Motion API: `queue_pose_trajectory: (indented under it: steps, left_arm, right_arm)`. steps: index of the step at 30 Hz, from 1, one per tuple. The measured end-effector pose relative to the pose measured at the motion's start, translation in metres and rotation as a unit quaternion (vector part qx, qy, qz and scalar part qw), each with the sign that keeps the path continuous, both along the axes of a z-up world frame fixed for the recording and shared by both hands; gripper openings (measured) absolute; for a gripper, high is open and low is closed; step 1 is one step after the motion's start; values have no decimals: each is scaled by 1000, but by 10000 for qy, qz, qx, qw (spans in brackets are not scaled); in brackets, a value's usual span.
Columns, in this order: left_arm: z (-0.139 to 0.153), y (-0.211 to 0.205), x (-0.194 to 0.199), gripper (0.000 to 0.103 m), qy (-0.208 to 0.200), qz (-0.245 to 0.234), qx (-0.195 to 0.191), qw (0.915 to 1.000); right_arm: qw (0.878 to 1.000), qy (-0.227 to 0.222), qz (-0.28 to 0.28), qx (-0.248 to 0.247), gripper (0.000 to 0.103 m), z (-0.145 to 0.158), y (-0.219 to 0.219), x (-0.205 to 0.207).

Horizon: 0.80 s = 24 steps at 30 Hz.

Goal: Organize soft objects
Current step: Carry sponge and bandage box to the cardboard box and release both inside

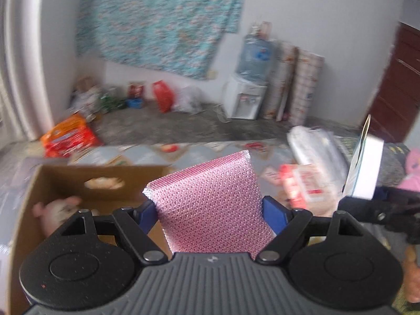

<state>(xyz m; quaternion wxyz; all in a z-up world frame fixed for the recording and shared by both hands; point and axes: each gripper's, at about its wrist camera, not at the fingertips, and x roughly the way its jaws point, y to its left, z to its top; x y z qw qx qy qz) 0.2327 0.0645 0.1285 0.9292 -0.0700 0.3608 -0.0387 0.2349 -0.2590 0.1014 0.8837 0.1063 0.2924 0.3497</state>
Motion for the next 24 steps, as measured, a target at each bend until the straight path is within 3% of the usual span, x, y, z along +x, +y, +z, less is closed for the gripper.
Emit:
queue_pose_trajectory:
  steps: [5, 10, 16, 24]
  left_arm:
    - [-24, 64, 0, 83, 208, 560, -31, 9982]
    - [-52, 134, 2, 83, 438, 1299, -154, 9904]
    - [-72, 192, 1, 83, 562, 1863, -281, 9805]
    - [-73, 215, -4, 84, 511, 2037, -198, 9775]
  right_arm:
    - [9976, 241, 634, -129, 82, 6, 98, 3]
    - [9917, 554, 1052, -492, 82, -3, 191, 5]
    - [9828, 984, 1148, -1064, 81, -32, 260, 23]
    - [9649, 1706, 1064, -1687, 82, -80, 314, 80]
